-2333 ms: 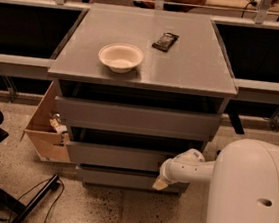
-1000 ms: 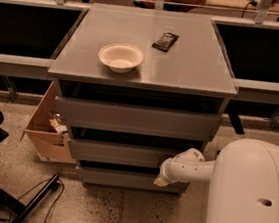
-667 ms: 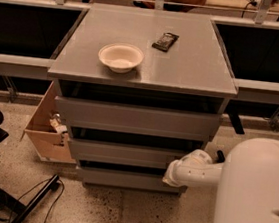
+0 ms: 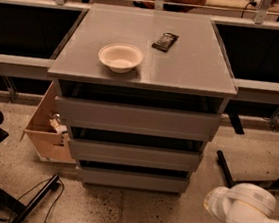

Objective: Close middle drawer

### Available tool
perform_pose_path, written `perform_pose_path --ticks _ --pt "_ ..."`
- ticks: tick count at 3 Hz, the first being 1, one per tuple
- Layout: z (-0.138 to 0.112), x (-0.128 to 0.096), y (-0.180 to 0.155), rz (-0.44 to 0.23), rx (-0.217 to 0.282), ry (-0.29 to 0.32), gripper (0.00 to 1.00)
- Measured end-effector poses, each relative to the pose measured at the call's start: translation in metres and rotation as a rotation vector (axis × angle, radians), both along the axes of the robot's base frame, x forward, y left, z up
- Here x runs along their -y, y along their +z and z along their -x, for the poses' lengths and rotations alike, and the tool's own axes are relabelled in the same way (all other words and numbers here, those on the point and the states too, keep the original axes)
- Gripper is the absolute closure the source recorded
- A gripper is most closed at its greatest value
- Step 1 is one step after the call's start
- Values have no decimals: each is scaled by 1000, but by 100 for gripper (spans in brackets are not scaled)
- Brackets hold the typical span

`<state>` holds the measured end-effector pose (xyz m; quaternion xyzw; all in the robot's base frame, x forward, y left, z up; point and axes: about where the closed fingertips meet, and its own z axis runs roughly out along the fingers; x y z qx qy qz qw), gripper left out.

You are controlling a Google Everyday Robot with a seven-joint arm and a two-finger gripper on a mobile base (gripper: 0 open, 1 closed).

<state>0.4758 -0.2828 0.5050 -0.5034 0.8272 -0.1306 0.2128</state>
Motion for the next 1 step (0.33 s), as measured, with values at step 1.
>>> perform_pose_path --ticks 1 --pt "20 25 9 -23 19 -107 81"
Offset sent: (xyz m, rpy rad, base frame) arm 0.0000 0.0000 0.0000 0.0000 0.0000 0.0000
